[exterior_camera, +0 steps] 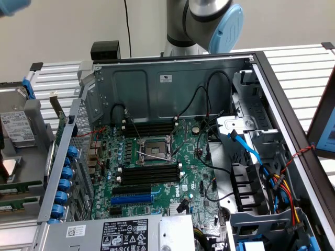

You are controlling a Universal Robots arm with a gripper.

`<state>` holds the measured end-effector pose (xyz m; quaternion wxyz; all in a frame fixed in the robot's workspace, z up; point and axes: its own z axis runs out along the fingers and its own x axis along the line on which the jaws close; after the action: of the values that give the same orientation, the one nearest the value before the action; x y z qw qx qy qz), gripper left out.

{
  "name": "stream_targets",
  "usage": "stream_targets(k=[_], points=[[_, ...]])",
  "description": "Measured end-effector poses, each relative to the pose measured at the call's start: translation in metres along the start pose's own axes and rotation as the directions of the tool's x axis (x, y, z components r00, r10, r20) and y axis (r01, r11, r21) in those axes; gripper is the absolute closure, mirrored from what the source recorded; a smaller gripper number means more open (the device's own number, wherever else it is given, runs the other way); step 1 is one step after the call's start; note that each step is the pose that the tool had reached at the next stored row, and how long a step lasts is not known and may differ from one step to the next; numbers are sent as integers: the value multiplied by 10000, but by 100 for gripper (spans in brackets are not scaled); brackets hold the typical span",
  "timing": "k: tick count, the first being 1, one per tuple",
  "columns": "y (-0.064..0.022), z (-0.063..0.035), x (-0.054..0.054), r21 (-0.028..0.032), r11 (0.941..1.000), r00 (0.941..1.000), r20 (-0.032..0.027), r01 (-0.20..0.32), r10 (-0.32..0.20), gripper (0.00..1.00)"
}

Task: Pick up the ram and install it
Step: 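Pick up the ram and move it above insertion slot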

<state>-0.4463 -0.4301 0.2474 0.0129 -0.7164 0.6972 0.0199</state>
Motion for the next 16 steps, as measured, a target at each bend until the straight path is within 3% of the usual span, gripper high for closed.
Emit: stream_targets(k=[9, 16], points=[[-2, 163, 16, 0, 10000, 10000, 0, -26, 26, 82], [-6, 287, 107, 7, 9999, 9999, 8, -117, 117, 82]])
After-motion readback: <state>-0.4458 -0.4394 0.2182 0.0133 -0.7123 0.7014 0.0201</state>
